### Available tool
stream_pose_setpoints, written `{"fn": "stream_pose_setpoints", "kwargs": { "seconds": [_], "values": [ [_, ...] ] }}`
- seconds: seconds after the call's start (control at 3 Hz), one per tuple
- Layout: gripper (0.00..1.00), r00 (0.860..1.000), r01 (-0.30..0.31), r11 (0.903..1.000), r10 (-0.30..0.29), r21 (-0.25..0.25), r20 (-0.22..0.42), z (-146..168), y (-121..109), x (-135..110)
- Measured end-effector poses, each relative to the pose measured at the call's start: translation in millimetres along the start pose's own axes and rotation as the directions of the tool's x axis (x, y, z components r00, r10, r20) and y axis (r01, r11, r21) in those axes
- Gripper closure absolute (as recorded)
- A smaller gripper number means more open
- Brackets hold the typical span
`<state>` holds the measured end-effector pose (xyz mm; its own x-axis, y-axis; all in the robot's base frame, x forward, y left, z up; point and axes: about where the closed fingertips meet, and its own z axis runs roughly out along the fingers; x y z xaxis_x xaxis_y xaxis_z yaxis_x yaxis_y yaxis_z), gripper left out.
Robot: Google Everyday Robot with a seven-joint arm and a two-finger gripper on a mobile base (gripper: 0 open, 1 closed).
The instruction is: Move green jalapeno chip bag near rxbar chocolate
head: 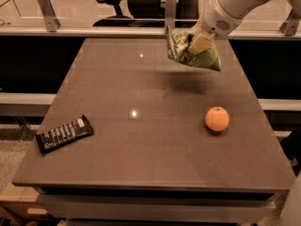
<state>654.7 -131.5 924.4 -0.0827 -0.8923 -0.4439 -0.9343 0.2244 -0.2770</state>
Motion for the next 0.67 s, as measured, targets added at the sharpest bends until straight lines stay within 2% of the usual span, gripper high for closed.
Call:
{"fn": "stream_pose_setpoints", "kwargs": {
  "seconds": [0.33,0.67],
  "values": [
    [1.0,0.998,0.041,0.9969,-0.038,-0.068,0.042,23,-1,-14],
    [1.0,0.993,0.091,0.9876,-0.08,-0.128,0.089,47,3,-30]
  ]
}}
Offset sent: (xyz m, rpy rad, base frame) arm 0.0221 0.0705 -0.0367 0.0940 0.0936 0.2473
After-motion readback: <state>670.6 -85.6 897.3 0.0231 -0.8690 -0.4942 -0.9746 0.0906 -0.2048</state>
